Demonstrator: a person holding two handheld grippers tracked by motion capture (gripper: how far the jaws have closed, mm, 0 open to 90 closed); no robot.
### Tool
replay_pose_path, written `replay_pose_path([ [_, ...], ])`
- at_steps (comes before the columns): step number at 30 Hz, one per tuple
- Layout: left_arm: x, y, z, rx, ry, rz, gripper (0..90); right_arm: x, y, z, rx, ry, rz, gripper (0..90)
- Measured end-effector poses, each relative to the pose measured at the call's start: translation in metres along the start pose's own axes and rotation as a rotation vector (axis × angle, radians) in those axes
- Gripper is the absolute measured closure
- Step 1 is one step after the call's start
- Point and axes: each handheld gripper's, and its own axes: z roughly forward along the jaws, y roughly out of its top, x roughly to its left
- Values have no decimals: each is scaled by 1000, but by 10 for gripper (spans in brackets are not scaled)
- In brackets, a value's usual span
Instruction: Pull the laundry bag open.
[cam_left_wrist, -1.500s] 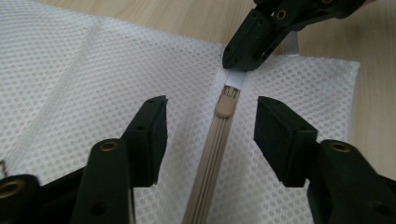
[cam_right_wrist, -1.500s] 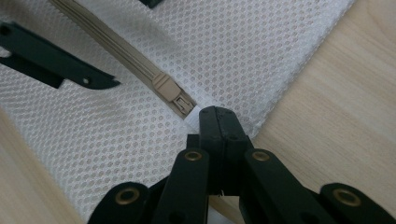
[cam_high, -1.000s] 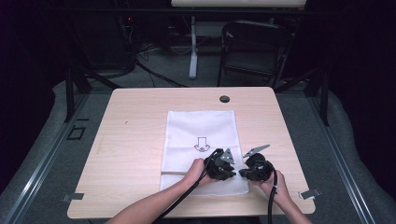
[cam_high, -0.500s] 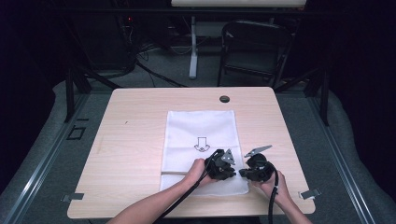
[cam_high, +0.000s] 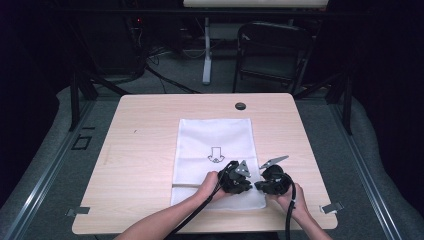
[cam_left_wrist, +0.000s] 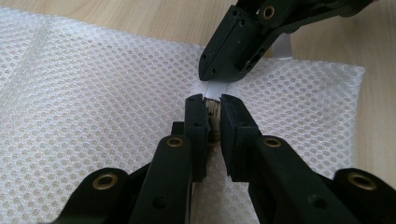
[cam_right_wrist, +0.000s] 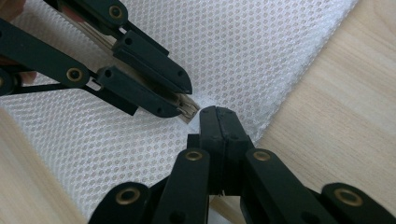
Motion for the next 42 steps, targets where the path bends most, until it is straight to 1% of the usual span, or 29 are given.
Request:
replay_pose_path([
  [1,0,0,0,-6,-3,-2,816,-1,0,0,3,8,2,900],
  [2,-1,0,0,0,1,1,816,-1,0,0,8,8,3,900],
  [3,-1,0,1,-10,-3,-4,816,-1,1,-1,20,-1,-1,900],
  [5,-2,-1,1,-15,-9,-5,817,0,1,-1,30,2,-6,900],
  [6,-3,-1,0,-13,-9,-6,817,1,1,-1,28,5,-2,900],
  [7,-4,-1,-1,2,1,2,817,1,1,-1,31,8,1,900],
  [8,-4,-1,0,-10,-12,-1,817,1,1,-1,32,12,4,900],
  [9,-5,-1,-1,4,2,4,817,1,1,-1,34,15,3,900],
  [12,-5,-2,-1,-10,-10,0,817,1,1,-1,36,25,-3,900],
  [14,-5,-3,-1,-18,-11,-5,817,1,1,-1,33,26,-4,900],
  [15,-6,-2,-2,-1,1,-1,817,1,1,-1,35,23,-7,900],
  [18,-5,-3,-2,-5,-7,0,818,0,0,-2,38,22,-1,900],
  [20,-4,-4,-2,-14,-22,2,818,0,0,-2,39,23,0,900],
  [22,-4,-4,-2,-15,-24,3,818,-1,0,-1,36,37,7,900],
  [23,-4,-4,-2,-15,-24,4,818,0,-1,-1,22,39,22,900],
  [24,-3,-4,-3,-15,-26,4,818,-1,0,-1,34,38,16,900],
  [27,-1,-5,-6,-3,-21,2,818,-1,0,-1,32,40,17,900],
  [28,0,-7,-7,-12,-32,-5,818,-2,-1,-2,33,36,12,900],
  [29,0,-7,-7,-15,-31,-5,818,-2,-1,-1,33,35,13,900],
  [30,-1,-7,-8,0,-17,5,818,-1,-1,-1,29,39,15,900],
  [32,-1,-7,-8,-4,-22,6,818,-1,0,-1,36,34,9,900],
  [33,0,-7,-8,5,-21,8,818,-1,0,-1,35,34,10,900],
  [34,1,-9,-8,-16,-37,1,818,0,-1,-1,23,38,20,900],
  [35,1,-9,-9,-14,-36,-3,818,-1,0,-2,38,38,13,900],
  [38,1,-11,-12,3,-27,5,818,-1,-1,-2,33,42,9,900],
  [39,1,-11,-12,-3,-29,7,818,-1,-1,-2,34,42,10,900],
  [40,2,-12,-12,-9,-39,0,818,0,-1,-1,20,47,22,900],
  [41,2,-12,-13,4,-29,5,818,-1,-1,-1,25,40,17,900],
  [42,3,-13,-13,-12,-43,0,818,-1,-1,-1,24,40,18,900],
])
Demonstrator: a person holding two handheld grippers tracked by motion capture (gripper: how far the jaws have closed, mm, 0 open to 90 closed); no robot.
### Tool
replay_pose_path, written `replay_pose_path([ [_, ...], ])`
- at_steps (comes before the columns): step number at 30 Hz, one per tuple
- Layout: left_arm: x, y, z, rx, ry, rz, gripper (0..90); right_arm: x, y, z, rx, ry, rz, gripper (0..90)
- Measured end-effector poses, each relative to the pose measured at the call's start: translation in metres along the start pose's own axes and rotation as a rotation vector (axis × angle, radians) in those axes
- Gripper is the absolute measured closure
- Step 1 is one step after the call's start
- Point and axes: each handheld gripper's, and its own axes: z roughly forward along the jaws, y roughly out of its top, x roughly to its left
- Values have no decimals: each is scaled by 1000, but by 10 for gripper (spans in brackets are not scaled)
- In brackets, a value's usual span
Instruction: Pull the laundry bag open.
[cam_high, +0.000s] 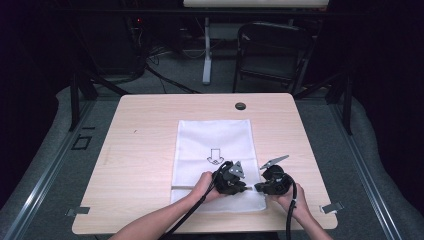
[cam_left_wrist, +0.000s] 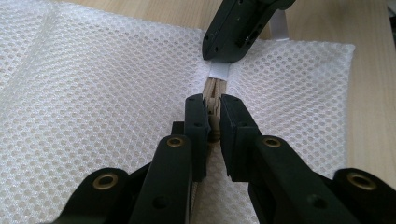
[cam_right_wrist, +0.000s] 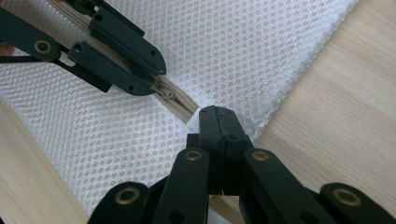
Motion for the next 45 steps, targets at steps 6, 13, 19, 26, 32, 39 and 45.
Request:
replay_pose_path([
  [6,2,-2,-6,24,13,8,817,0,0,0,0,2,0,900],
  [13,3,-7,-9,12,3,5,817,0,0,0,0,1,-2,900],
  [19,5,-11,-14,19,4,2,815,-1,1,-1,13,-3,-14,900],
  [26,7,-16,-19,18,1,-6,814,-1,0,-1,16,-4,-16,900],
  [32,6,-18,-22,22,-4,-7,813,0,1,-1,19,-5,-15,900],
  [39,8,-24,-27,24,2,-10,813,-1,1,-1,17,-3,-17,900],
  [45,9,-27,-30,23,-2,-16,813,0,1,-1,17,-2,-18,900],
])
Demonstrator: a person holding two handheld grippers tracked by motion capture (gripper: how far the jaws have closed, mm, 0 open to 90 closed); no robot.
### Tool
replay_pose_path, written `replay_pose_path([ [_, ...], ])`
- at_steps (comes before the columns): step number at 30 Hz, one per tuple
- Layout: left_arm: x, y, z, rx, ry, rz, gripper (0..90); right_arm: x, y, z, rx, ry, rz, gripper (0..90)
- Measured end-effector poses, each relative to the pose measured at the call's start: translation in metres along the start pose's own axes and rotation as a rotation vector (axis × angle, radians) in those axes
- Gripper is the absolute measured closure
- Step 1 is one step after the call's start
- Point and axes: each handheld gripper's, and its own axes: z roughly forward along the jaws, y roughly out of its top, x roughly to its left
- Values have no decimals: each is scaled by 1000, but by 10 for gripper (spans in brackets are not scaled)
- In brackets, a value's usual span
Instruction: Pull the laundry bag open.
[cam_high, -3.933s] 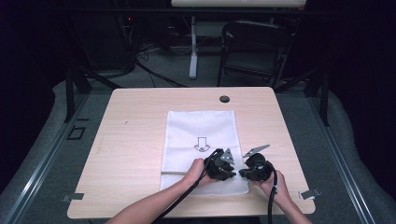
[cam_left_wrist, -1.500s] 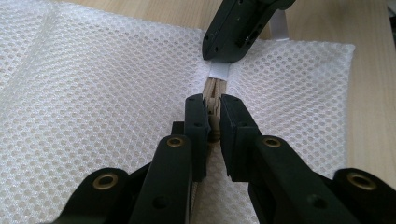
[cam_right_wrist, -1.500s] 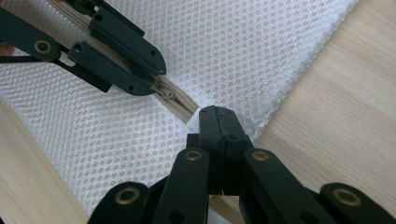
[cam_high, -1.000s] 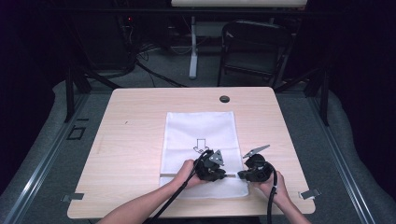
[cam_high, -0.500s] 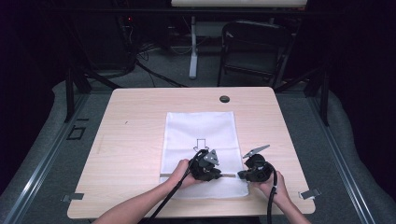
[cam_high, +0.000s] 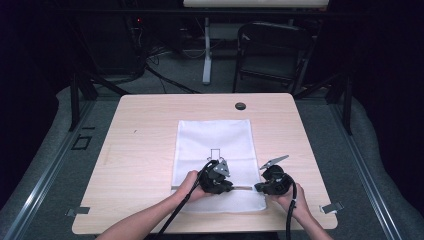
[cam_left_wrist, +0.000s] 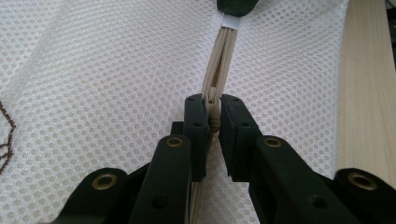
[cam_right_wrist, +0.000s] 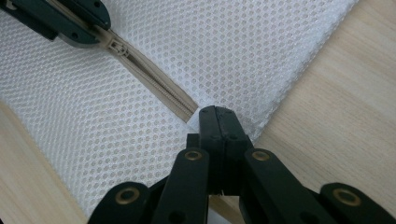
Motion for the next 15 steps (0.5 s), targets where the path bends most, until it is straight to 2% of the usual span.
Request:
replay_pose_path([
  [3,0,0,-2,18,15,9,813,0,0,0,-1,1,0,900],
  [4,1,-1,-1,1,4,4,813,0,0,0,-1,1,0,900],
  [7,1,-2,-3,18,10,6,814,0,0,0,-3,-1,4,900],
  [9,1,-3,-4,13,6,6,814,-1,0,0,-3,-2,-1,900],
  [10,2,-3,-4,4,2,6,814,0,-1,1,-16,1,11,900],
  [12,2,-4,-6,27,15,6,813,1,-1,1,-19,7,21,900],
  [13,2,-5,-6,7,-1,1,814,0,0,0,-1,-3,5,900],
  [14,2,-5,-6,6,2,0,813,1,-1,1,-19,7,21,900],
  [15,1,-5,-7,22,12,9,813,0,0,0,-4,1,9,900],
])
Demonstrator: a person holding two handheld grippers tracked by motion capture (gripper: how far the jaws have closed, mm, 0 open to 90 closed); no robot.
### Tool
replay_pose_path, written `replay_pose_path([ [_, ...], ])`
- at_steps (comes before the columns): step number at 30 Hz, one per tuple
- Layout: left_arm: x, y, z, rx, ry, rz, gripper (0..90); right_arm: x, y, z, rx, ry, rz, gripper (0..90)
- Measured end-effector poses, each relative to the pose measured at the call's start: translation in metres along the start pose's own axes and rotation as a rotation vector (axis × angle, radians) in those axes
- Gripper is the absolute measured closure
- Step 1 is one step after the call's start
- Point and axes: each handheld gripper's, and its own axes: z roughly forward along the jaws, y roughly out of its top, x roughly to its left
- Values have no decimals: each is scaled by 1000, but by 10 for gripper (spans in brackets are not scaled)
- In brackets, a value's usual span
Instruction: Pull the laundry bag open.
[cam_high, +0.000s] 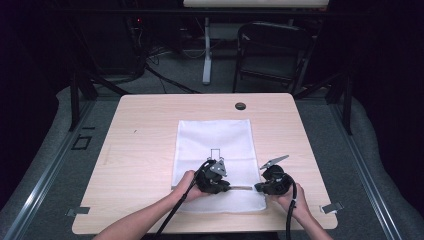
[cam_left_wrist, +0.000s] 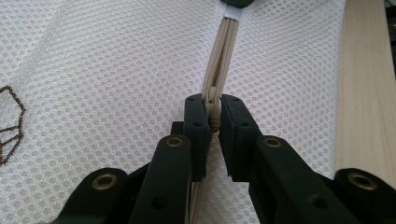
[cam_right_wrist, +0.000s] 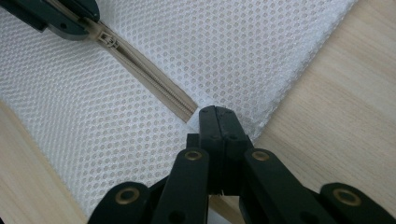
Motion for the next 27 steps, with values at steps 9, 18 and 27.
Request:
replay_pose_path([
  [9,1,-5,-4,-12,-2,-9,813,1,0,1,-10,1,10,900],
  [18,0,-5,-5,-12,-5,-11,813,1,0,0,0,-1,13,900],
  [27,-2,-5,-5,-7,-13,-2,814,-1,-1,-2,17,-1,20,900],
])
